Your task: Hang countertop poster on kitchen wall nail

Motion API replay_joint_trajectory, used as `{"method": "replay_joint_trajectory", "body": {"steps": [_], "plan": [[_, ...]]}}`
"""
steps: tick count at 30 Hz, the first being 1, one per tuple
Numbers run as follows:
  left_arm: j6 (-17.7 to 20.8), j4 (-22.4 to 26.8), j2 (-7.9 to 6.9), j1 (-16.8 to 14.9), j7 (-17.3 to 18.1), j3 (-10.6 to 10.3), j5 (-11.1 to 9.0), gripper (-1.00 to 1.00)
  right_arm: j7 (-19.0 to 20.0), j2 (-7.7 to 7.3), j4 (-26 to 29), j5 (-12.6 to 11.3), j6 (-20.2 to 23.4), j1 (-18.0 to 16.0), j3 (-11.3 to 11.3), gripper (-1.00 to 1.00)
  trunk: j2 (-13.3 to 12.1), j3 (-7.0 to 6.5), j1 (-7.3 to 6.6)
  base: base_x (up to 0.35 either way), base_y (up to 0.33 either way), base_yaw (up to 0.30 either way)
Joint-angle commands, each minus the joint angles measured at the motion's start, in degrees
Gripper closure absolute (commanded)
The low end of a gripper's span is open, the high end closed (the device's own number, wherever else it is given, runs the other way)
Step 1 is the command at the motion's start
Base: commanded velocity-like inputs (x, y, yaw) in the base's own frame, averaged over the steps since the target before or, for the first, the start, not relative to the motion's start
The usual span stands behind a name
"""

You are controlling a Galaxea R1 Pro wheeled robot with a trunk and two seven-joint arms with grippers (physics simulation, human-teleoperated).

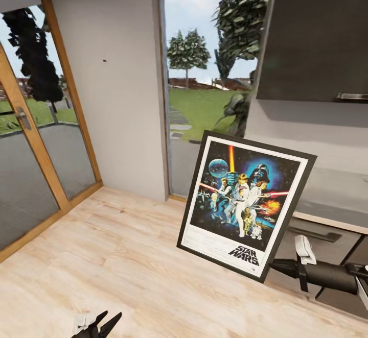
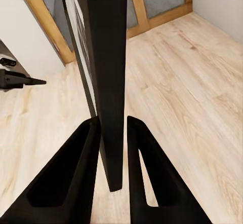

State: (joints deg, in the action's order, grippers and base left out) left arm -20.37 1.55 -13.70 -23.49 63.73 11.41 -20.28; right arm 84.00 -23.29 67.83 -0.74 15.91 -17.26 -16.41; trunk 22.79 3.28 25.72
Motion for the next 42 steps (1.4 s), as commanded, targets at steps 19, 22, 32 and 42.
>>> {"method": "replay_joint_trajectory", "body": {"steps": [19,22,32,42], "plan": [[-0.3,-0.1,0.0,-0.1,0.2,0.5,0.4,-1.0,0.3,-0.01,0.0,-0.1,0.7,-0.1,0.0,1.0,0.1,0.13,0.06,0.21,0.281,0.002],[-0.3,-0.1,-0.01,-0.1,0.2,0.5,0.4,-1.0,0.3,0.03,0.0,-0.1,0.7,-0.1,0.0,1.0,0.1,0.13,0.06,0.151,0.324,0.021],[-0.3,-0.1,-0.01,-0.1,0.1,0.5,0.4,-1.0,0.3,0.91,1.8,0.0,0.6,-0.1,0.1,1.0,0.1,0.13,0.06,0.147,0.326,0.243],[-0.3,-0.1,-0.01,-0.1,0.1,0.5,0.4,-1.0,0.3,1.56,2.6,0.0,0.7,-0.1,0.0,1.0,0.1,0.13,0.06,0.146,0.326,0.081]]}}
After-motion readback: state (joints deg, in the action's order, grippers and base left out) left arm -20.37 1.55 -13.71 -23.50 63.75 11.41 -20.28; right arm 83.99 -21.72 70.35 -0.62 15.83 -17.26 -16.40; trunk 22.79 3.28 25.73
